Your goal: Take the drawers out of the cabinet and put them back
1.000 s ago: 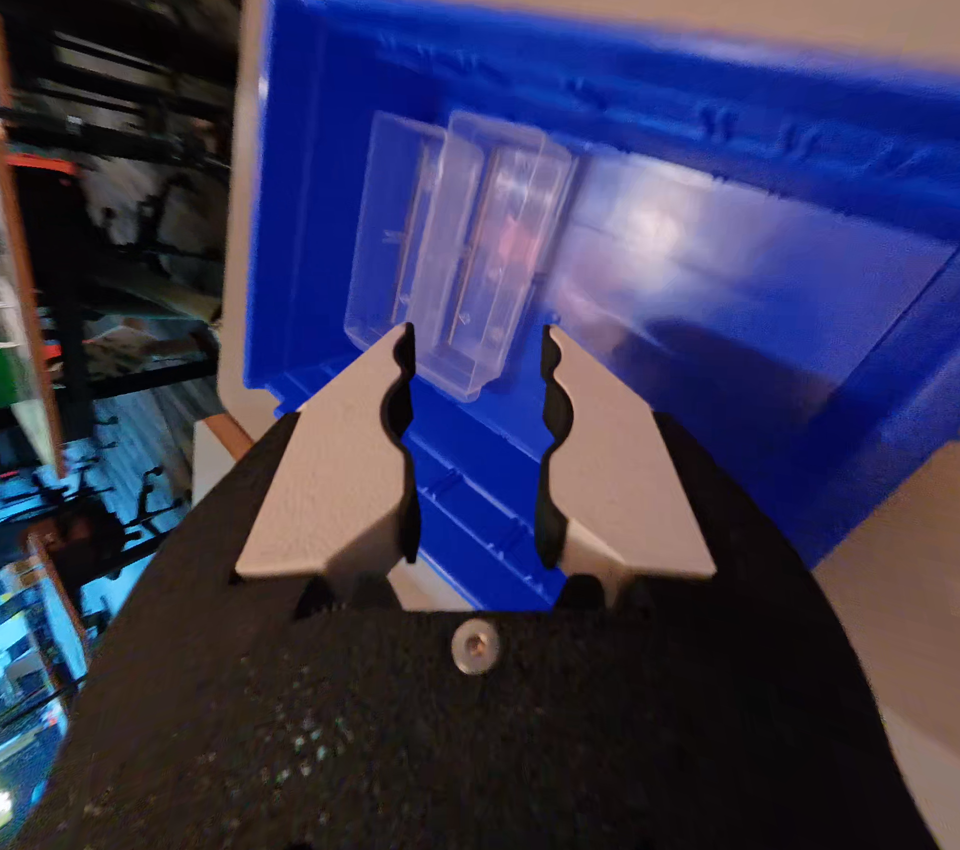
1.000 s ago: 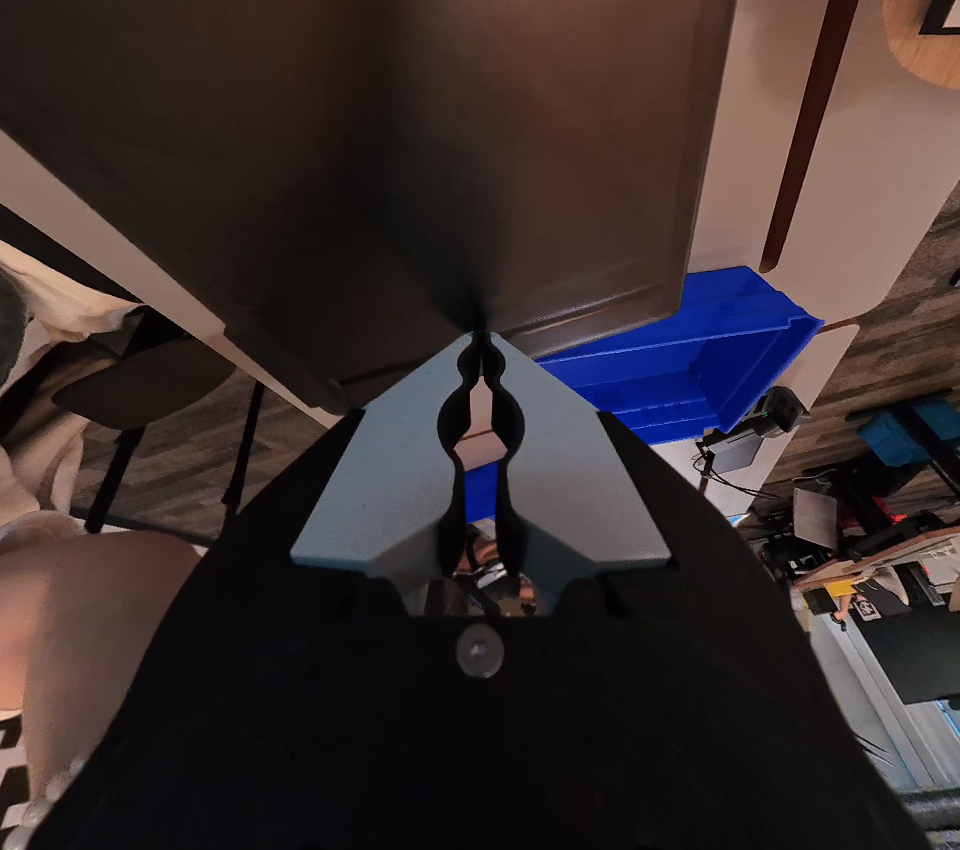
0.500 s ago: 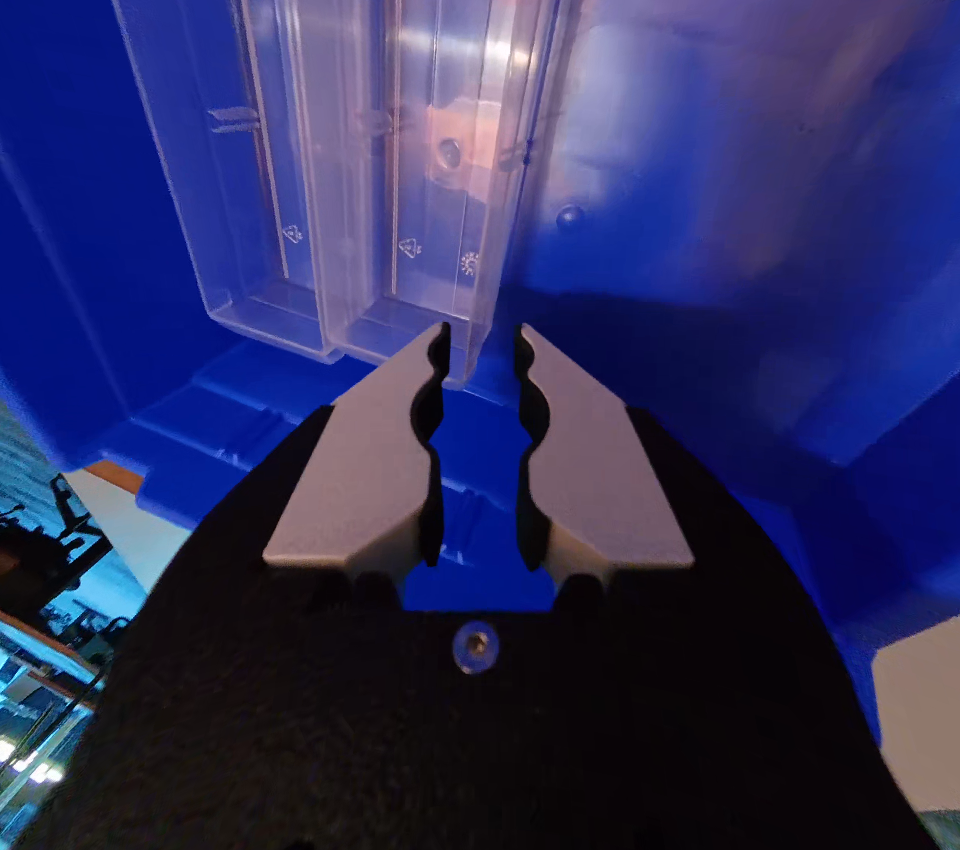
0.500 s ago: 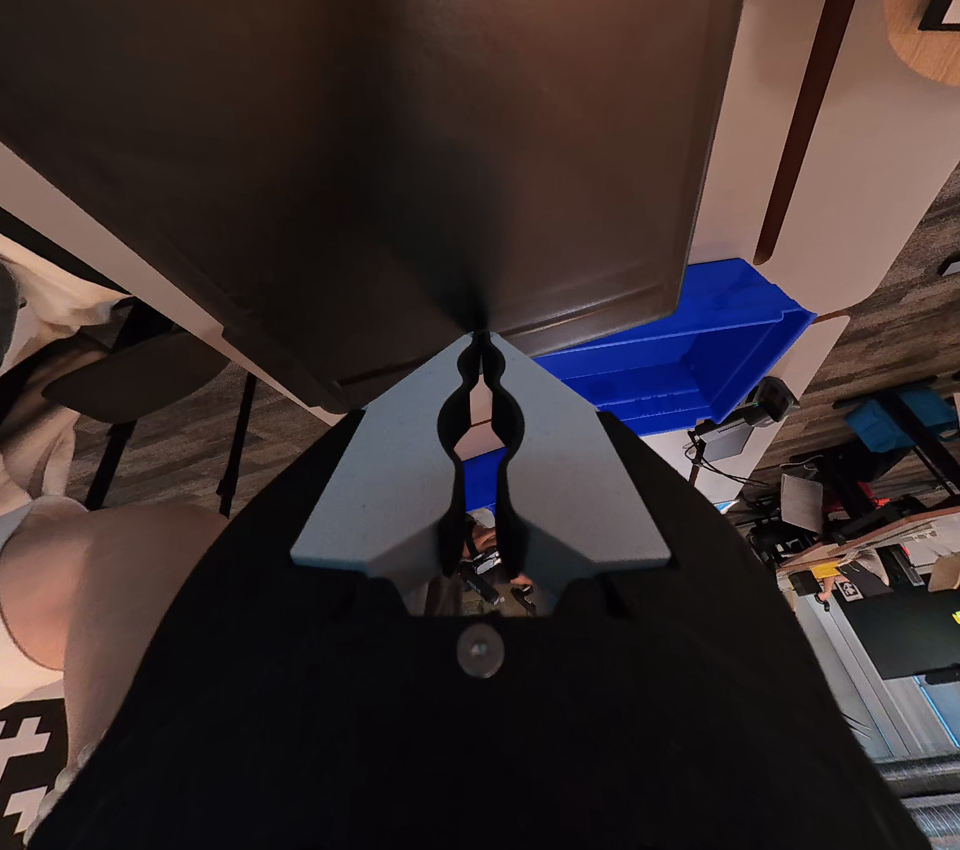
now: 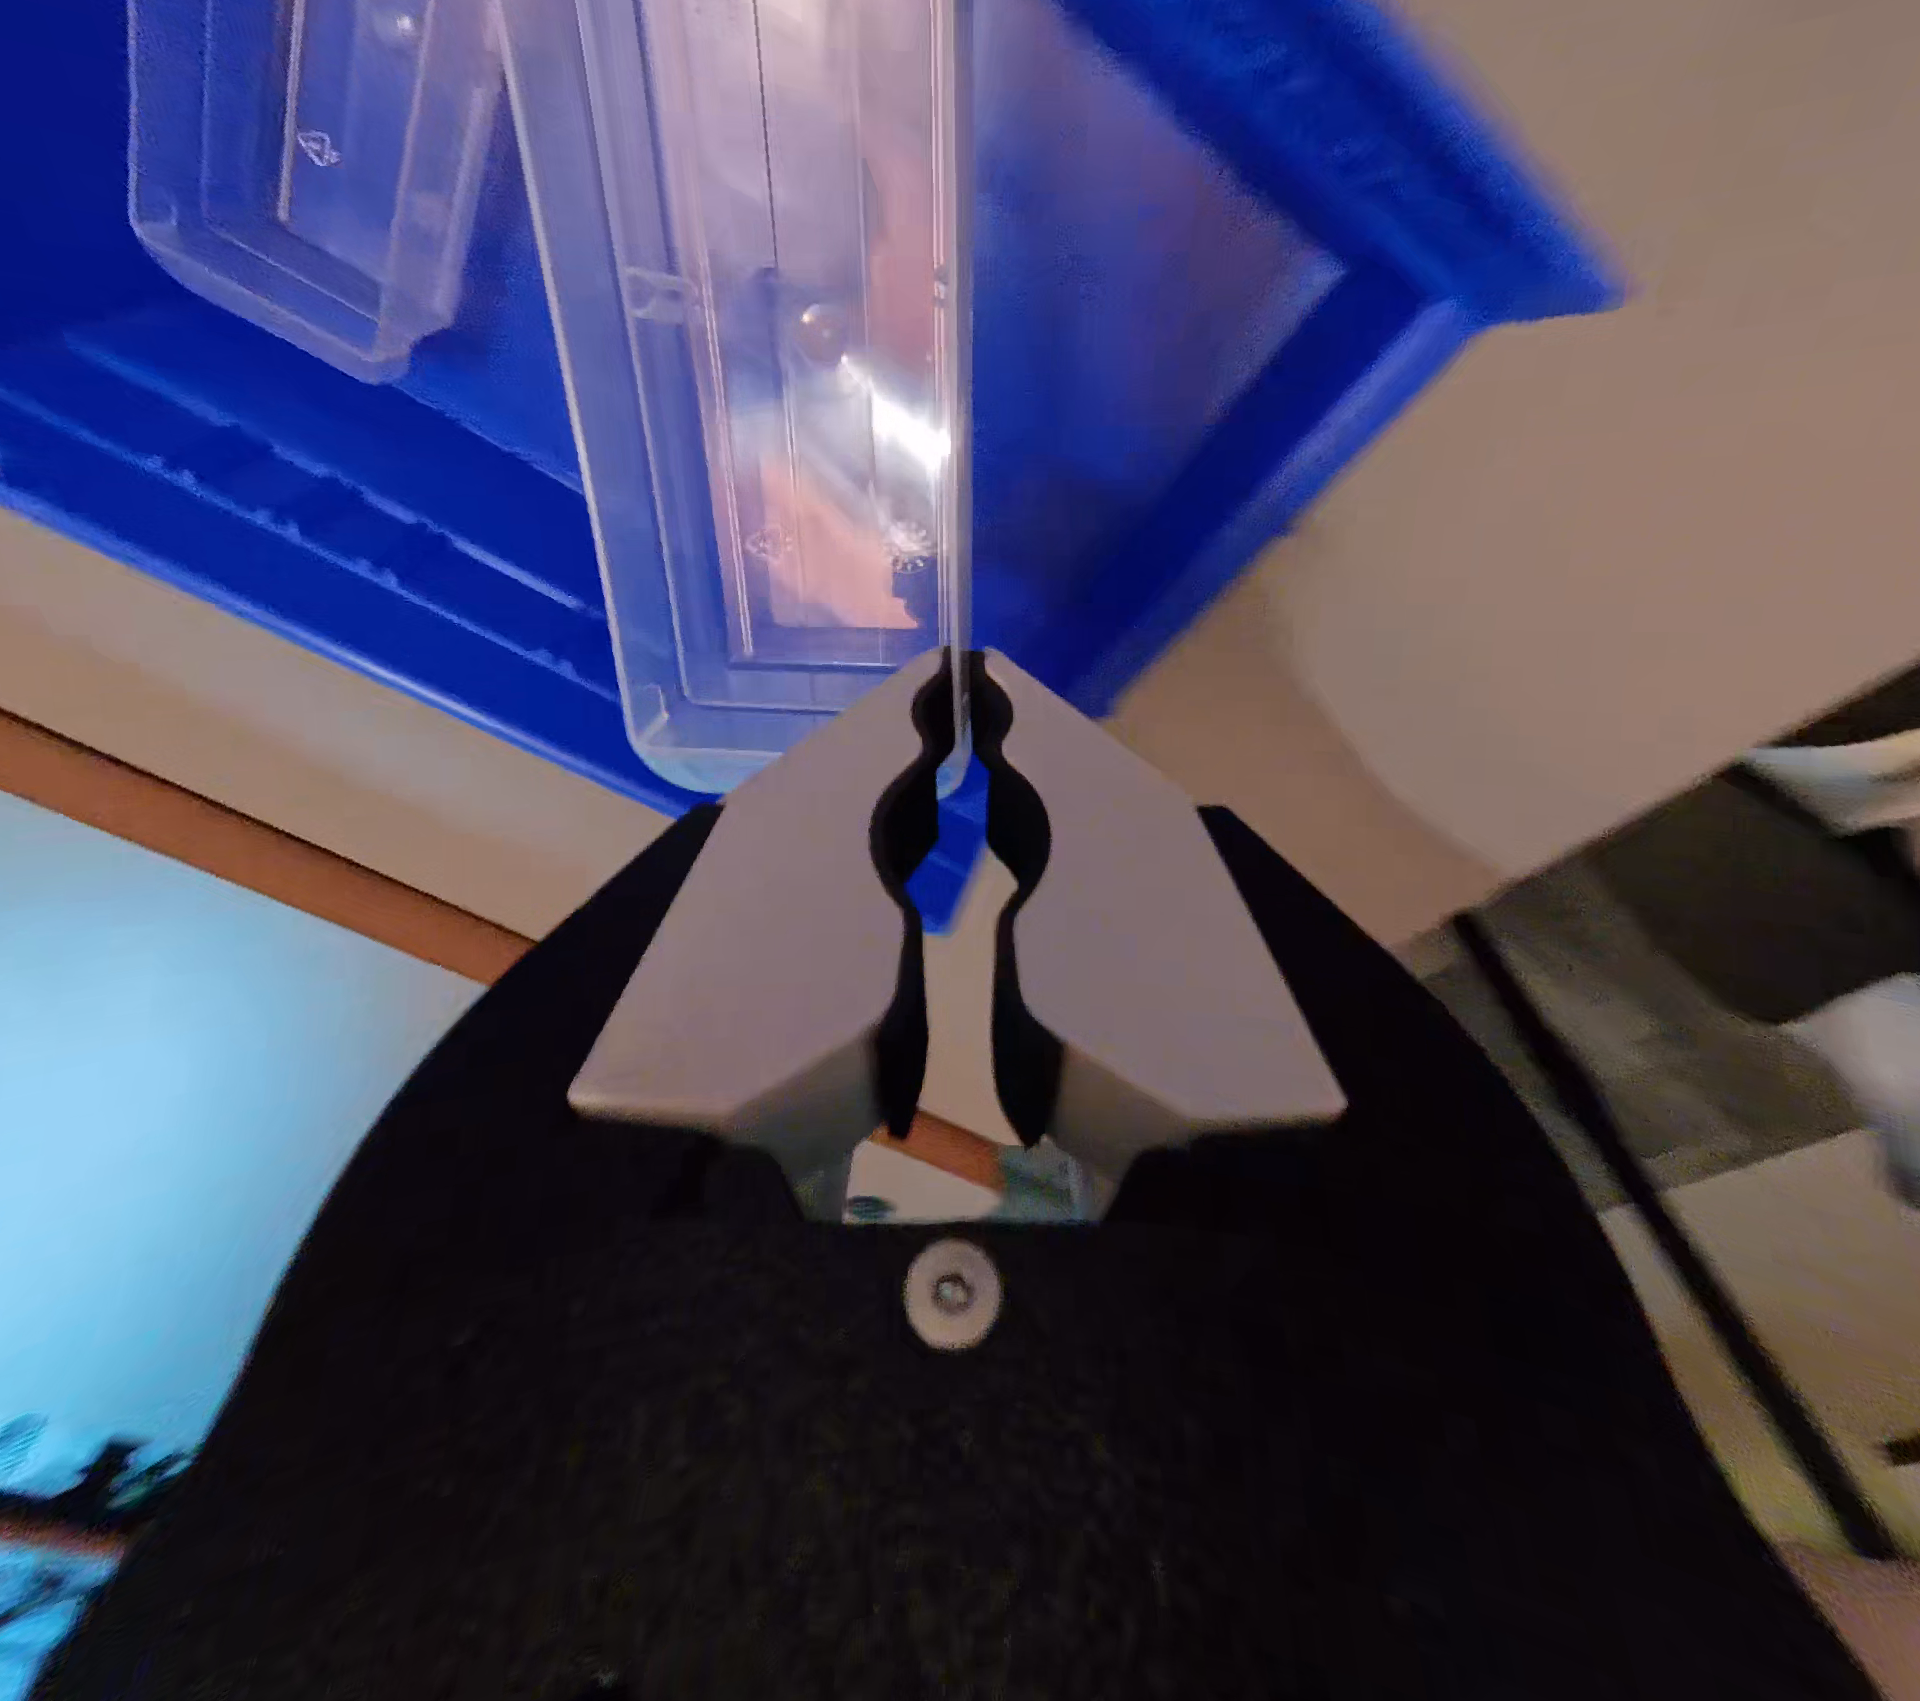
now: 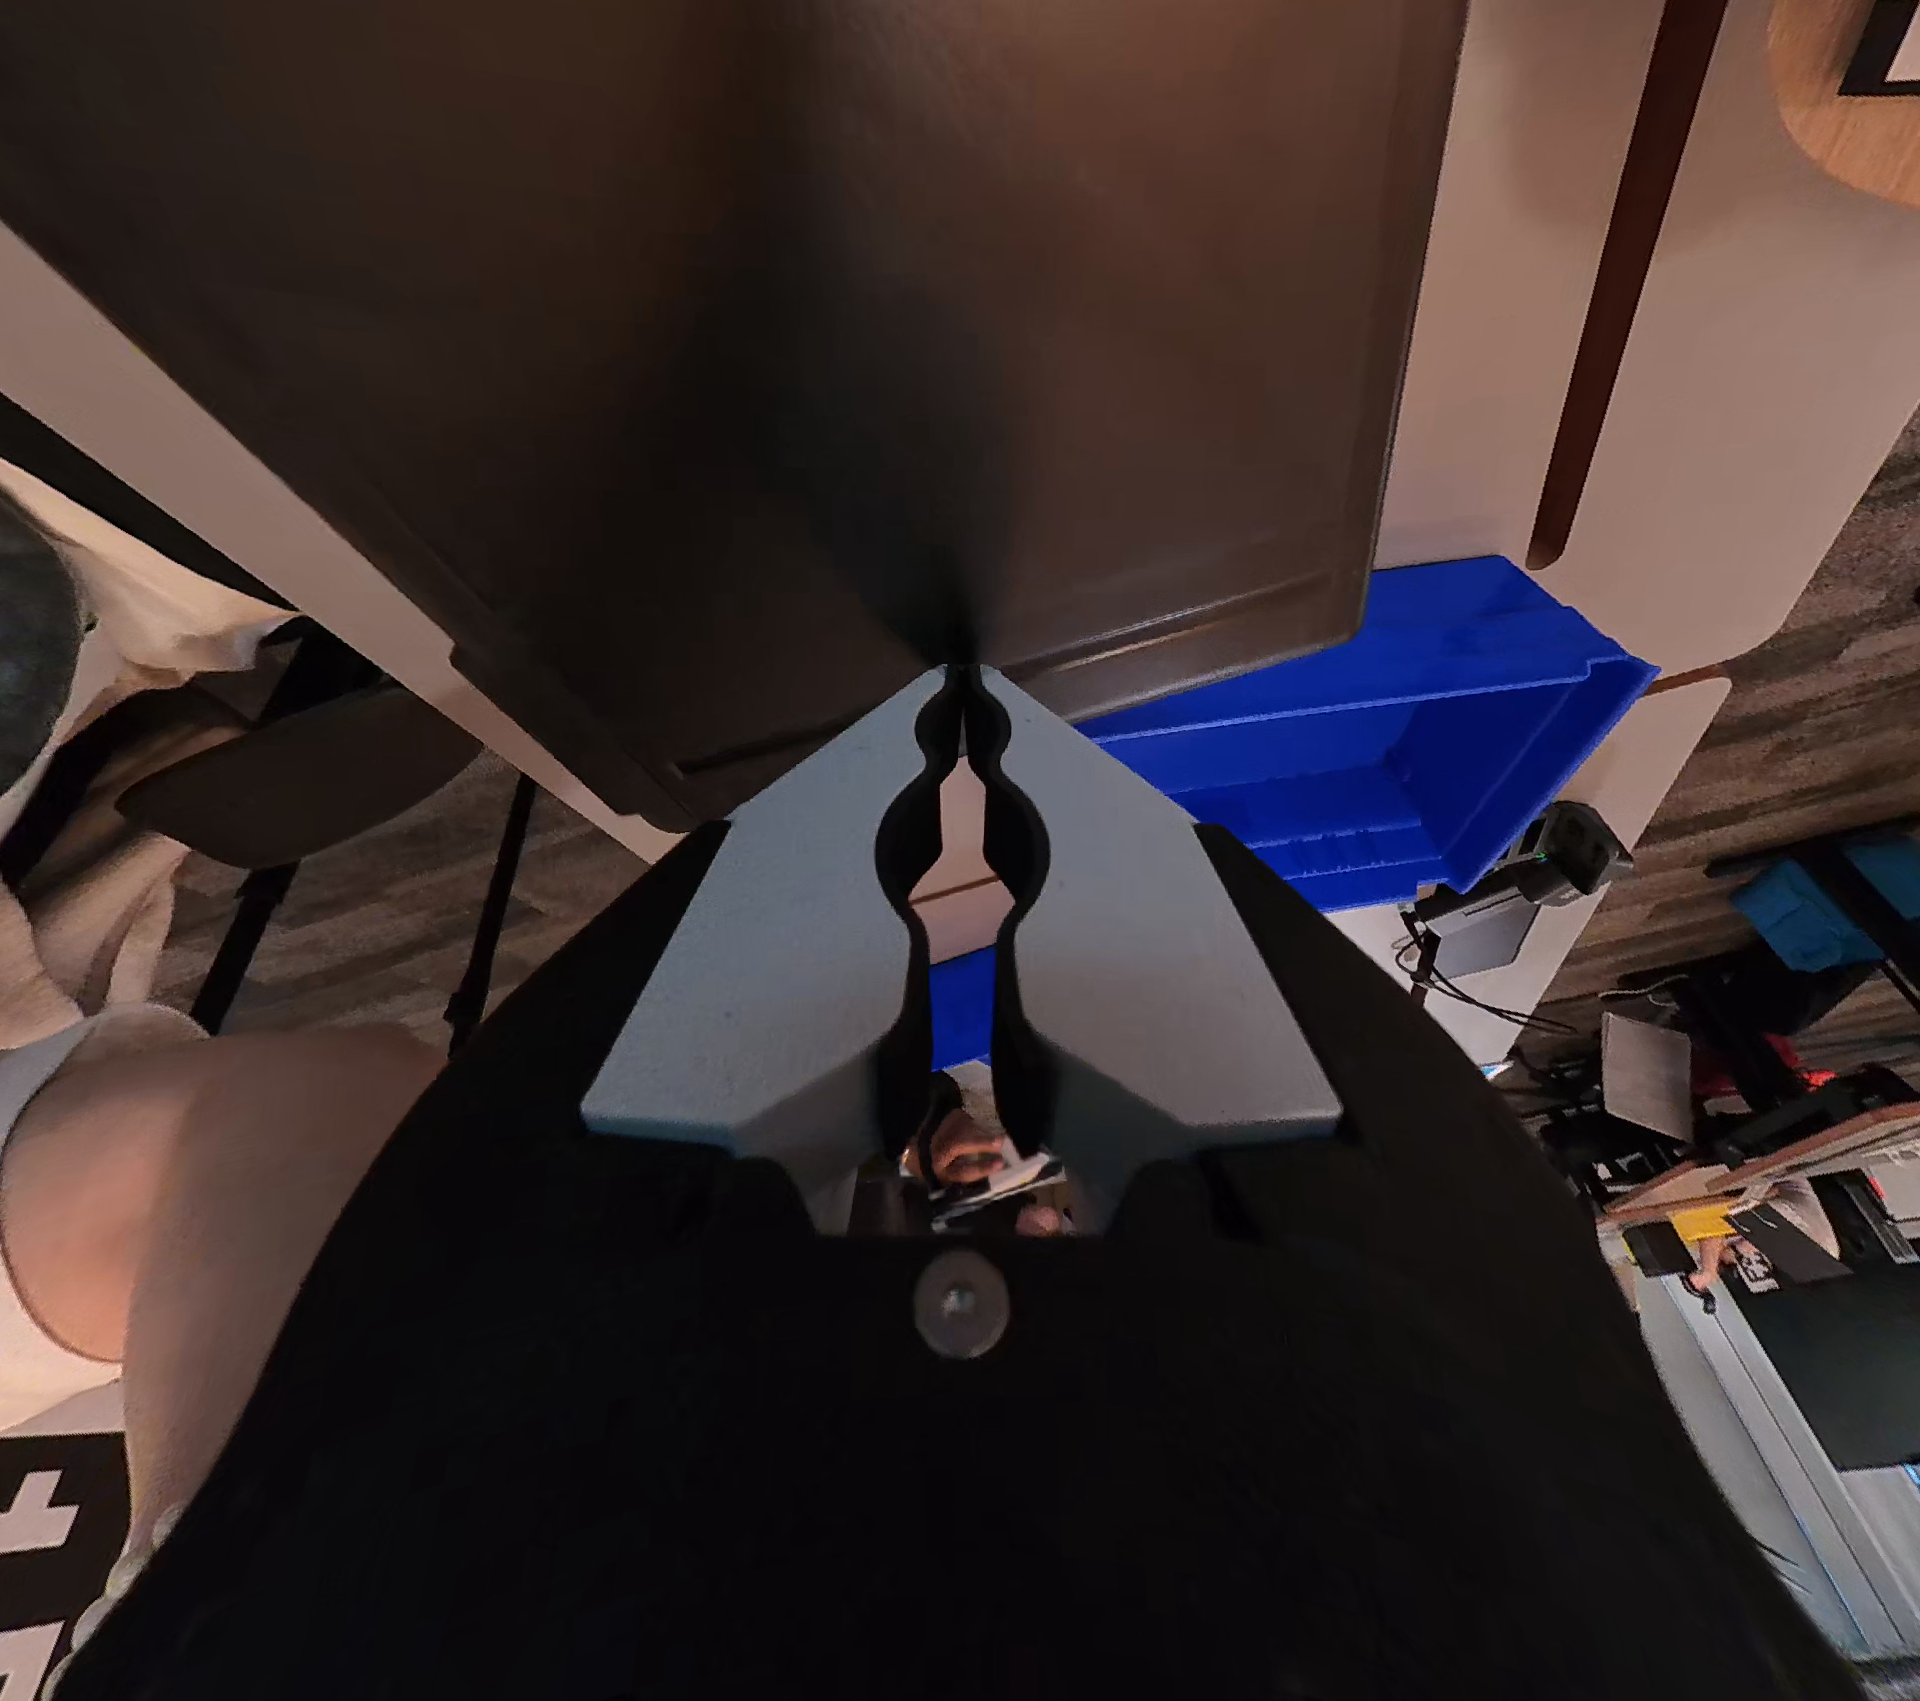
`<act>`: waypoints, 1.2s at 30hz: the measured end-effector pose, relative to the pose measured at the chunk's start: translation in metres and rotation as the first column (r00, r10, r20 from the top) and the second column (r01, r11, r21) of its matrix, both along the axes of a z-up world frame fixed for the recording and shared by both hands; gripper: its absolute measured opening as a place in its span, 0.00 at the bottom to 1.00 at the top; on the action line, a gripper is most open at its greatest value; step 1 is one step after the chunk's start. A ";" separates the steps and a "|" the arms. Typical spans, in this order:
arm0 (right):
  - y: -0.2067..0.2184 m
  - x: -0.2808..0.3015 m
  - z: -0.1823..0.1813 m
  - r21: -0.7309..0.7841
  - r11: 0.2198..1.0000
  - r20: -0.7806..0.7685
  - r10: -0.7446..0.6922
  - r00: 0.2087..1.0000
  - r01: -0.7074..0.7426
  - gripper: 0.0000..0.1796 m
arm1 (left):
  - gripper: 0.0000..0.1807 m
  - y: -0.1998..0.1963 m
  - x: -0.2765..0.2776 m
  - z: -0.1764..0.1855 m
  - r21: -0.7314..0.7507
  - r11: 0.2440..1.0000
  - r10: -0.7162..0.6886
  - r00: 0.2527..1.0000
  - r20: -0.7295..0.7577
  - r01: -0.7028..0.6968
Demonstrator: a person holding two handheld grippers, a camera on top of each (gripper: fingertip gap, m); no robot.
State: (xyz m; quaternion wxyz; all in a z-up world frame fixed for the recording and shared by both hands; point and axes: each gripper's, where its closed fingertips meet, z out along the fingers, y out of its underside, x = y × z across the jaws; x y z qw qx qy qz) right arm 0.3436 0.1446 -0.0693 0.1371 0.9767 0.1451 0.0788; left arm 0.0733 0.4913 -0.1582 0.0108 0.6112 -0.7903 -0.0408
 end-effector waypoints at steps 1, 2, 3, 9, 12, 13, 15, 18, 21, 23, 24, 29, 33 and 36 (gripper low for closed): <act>0.000 0.000 0.000 0.005 1.000 -0.002 0.001 1.000 -0.001 0.00 | 0.00 -0.014 -0.001 0.017 -0.033 0.999 0.036 0.999 0.023 -0.035; 0.000 0.000 0.000 0.009 1.000 -0.004 0.002 1.000 -0.002 0.00 | 0.00 -0.029 -0.003 0.034 -0.067 0.996 0.066 0.997 0.042 -0.063; 0.000 0.000 0.000 0.013 1.000 -0.007 0.002 1.000 -0.002 0.00 | 0.00 -0.044 -0.005 0.051 -0.087 0.993 0.086 0.994 0.060 -0.081; 0.000 0.000 0.000 0.016 1.000 -0.047 -0.021 0.999 0.022 0.00 | 0.00 -0.129 -0.045 0.114 -0.079 0.993 0.087 0.996 0.024 -0.084; 0.000 0.000 0.000 0.021 0.999 -0.068 -0.023 0.997 0.024 0.00 | 0.00 -0.185 -0.063 0.119 -0.139 0.988 0.062 0.998 -0.008 -0.062; 0.000 0.000 0.000 0.026 0.999 -0.076 -0.026 0.997 0.028 0.00 | 0.00 -0.206 -0.068 0.115 -0.174 0.983 0.055 0.998 -0.024 -0.059; 0.000 0.000 0.000 0.040 0.999 -0.091 -0.033 0.995 0.036 0.00 | 0.00 -0.243 -0.077 0.101 -0.220 0.973 0.053 0.996 -0.065 -0.066; 0.000 0.000 0.000 0.061 0.997 -0.110 -0.044 0.993 0.051 0.00 | 0.00 -0.284 -0.081 0.067 -0.245 0.963 0.079 0.989 -0.126 -0.108; 0.000 0.000 0.000 0.071 0.996 -0.114 -0.051 0.992 0.060 0.00 | 0.00 -0.321 -0.076 0.035 -0.288 0.945 0.112 0.980 -0.165 -0.156; 0.000 0.000 0.000 0.070 0.996 -0.112 -0.045 0.993 0.053 0.00 | 0.00 -0.335 -0.068 0.019 -0.275 0.950 0.104 0.982 -0.160 -0.146; 0.000 -0.001 0.000 0.069 0.996 -0.113 -0.046 0.993 0.054 0.00 | 0.00 -0.340 -0.061 0.012 -0.260 0.956 0.102 0.984 -0.147 -0.138; 0.000 -0.001 0.000 0.057 0.996 -0.116 -0.058 0.992 0.065 0.00 | 0.00 -0.356 -0.021 -0.004 -0.202 0.968 0.135 0.987 -0.085 -0.150; 0.000 -0.001 0.000 0.049 0.997 -0.118 -0.054 0.991 0.060 0.00 | 0.00 -0.369 0.005 -0.014 -0.188 0.960 0.199 0.979 -0.051 -0.205; 0.000 -0.001 0.000 0.050 0.997 -0.123 -0.059 0.991 0.065 0.00 | 0.00 -0.377 0.024 -0.015 -0.199 0.951 0.240 0.971 -0.016 -0.238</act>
